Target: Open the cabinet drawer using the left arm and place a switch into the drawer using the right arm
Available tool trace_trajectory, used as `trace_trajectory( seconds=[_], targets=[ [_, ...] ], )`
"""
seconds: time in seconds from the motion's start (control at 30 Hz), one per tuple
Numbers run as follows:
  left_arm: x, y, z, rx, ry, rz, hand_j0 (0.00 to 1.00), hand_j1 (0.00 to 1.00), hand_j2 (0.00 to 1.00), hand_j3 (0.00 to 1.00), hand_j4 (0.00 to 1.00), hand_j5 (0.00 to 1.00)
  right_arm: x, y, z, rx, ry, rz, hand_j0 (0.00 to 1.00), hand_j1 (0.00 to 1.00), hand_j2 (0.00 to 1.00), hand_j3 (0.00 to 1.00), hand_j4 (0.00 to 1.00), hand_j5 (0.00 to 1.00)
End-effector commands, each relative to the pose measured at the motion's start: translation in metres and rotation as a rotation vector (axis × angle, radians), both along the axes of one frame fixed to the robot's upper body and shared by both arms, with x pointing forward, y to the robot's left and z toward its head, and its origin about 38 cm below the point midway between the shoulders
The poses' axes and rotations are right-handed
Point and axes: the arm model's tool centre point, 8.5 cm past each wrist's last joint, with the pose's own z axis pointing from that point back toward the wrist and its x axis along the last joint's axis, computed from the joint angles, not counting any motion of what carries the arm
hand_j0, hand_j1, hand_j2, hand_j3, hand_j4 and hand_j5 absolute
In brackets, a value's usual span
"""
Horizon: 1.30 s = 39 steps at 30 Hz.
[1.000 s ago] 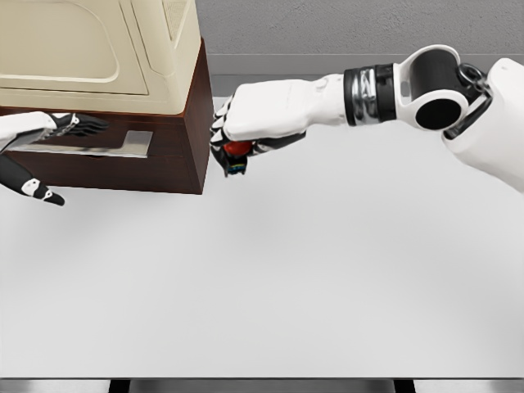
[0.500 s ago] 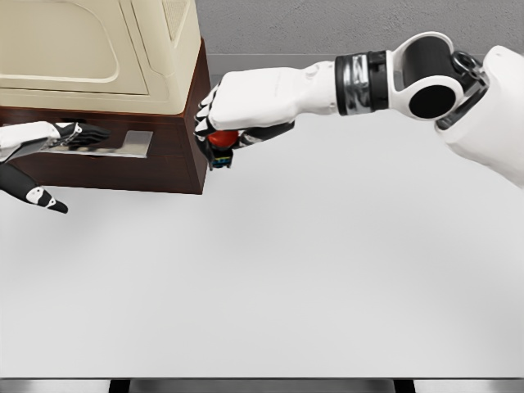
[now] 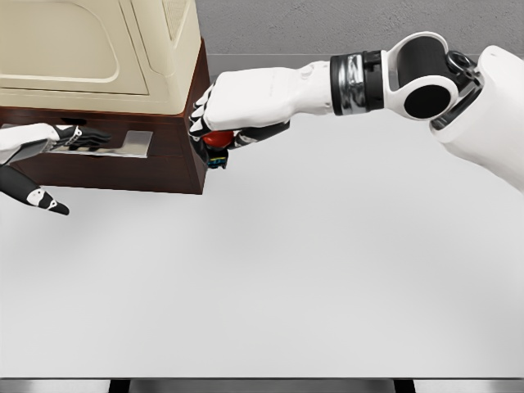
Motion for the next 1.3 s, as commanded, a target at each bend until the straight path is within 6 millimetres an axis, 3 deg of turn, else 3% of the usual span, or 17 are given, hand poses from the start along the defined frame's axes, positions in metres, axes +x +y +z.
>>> trace_trajectory(
  seconds=[0.0,0.9,1.27],
  targets=[
    [-0.002,-0.003,-0.006,0.012,0.016,-0.019,1.0,1.0,1.0,1.0,1.0,1.0,0.0,0.0,0.001,0.005,0.002,-0.002,0.45,0.45,0.45,0.45,0.45,0.45],
    [-0.029,0.005,-0.004,0.014,0.085,-0.021,1.0,1.0,1.0,1.0,1.0,1.0,0.001,0.0,0.005,0.01,-0.004,-0.002,0.45,0.45,0.45,0.45,0.45,0.45],
    [-0.036,0.012,0.003,0.032,0.097,-0.008,1.0,1.0,1.0,1.0,1.0,1.0,-0.004,0.017,0.013,0.018,-0.02,0.034,0.45,0.45,0.45,0.45,0.45,0.45]
  ],
)
